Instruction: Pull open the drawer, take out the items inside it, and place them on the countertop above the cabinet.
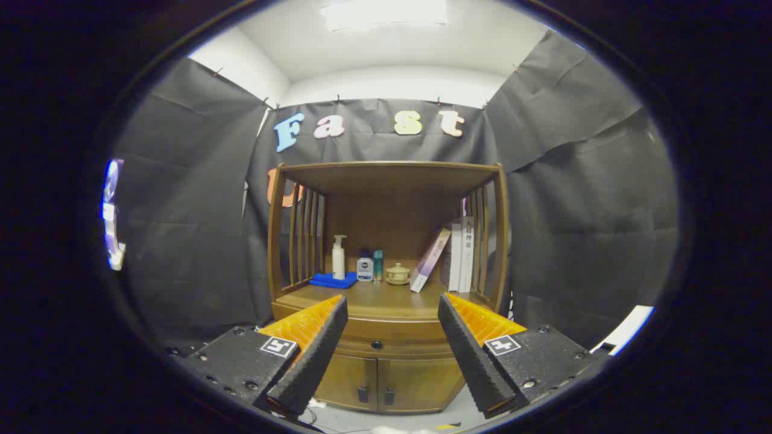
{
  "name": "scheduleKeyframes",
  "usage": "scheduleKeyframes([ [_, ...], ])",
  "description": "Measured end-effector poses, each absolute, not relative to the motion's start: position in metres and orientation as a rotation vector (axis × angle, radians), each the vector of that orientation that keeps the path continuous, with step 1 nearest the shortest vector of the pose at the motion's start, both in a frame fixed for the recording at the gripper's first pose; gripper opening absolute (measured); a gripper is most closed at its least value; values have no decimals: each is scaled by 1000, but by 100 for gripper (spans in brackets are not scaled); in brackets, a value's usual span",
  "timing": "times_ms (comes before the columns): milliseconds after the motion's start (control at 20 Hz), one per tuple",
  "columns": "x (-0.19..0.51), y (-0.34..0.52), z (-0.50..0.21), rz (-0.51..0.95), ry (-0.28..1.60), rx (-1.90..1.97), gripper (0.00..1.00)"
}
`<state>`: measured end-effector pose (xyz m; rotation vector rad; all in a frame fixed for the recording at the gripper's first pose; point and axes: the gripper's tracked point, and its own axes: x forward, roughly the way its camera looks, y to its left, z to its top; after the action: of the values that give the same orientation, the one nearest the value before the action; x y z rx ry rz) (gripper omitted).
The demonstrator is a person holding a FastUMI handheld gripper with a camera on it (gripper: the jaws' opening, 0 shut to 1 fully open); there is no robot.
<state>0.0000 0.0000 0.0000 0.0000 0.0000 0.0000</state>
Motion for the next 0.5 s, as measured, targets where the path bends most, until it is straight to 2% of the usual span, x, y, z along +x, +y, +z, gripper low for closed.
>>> scheduleKeyframes([
  [500, -5, 9, 1, -7, 0, -13, 98],
])
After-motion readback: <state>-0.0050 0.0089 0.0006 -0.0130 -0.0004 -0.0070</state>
